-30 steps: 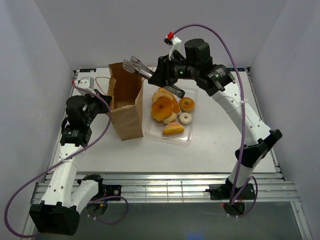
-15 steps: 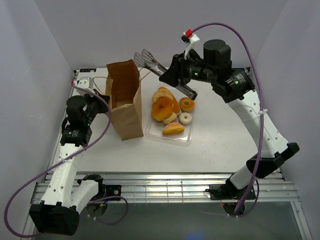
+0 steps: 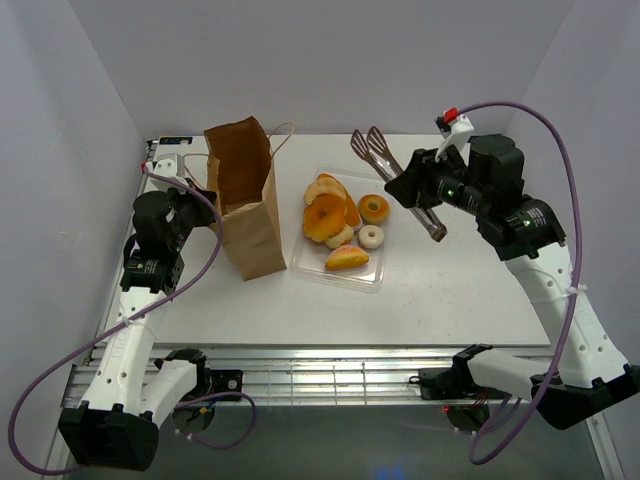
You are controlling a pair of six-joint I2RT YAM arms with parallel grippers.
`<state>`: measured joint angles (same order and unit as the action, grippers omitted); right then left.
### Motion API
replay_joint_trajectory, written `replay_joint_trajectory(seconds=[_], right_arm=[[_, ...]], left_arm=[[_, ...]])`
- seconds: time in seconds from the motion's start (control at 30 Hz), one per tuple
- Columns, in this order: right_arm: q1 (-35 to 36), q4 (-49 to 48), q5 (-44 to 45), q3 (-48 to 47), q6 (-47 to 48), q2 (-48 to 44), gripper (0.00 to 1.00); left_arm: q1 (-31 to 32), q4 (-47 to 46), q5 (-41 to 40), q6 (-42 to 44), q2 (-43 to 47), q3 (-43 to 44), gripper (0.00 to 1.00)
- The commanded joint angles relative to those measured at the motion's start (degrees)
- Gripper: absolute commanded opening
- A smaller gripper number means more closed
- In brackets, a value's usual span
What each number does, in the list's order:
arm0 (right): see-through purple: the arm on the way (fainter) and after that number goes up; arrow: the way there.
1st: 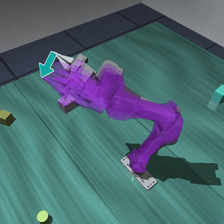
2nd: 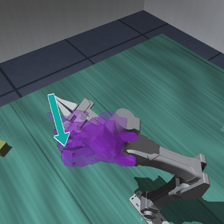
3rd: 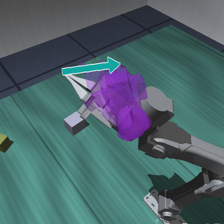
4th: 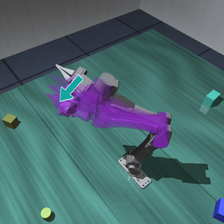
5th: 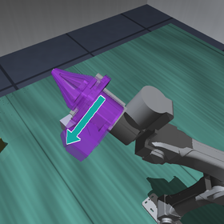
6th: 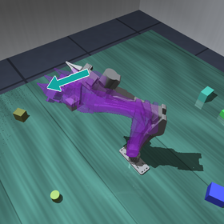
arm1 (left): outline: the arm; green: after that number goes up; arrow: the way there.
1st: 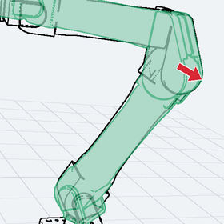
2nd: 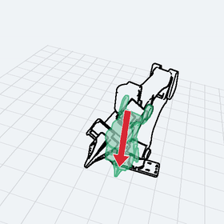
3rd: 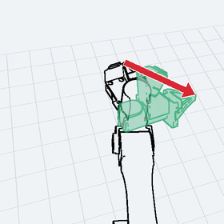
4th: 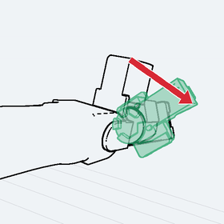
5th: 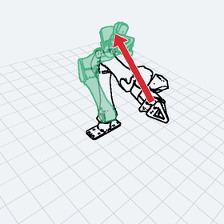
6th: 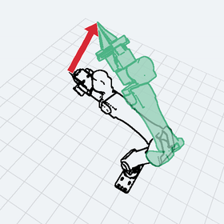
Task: Place the fake bread into the paper bag
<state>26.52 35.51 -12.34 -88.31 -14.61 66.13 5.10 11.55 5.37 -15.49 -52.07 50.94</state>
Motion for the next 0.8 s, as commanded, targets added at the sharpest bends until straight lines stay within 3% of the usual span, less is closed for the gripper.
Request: replay_joint_trajectory(seconds=[0.0, 0.27, 0.77], right_arm=[[-4.2, -2.5, 2.3, 7.4, 0.5, -1.9, 0.51], [-11.1, -8.4, 4.9, 22.8, 0.5, -1.8, 0.51], [-12.2, -13.9, 8.7, 26.1, 3.3, 11.5, 0.56]], left_arm=[[0.3, -0.2, -0.6, 0.8, 0.8, -0.6, 0.00], [0.8, -0.2, -0.2, 0.7, 1.2, -0.4, 0.00], [1.2, 0.2, -0.5, 0.8, 2.1, 0.0, 0.00]])
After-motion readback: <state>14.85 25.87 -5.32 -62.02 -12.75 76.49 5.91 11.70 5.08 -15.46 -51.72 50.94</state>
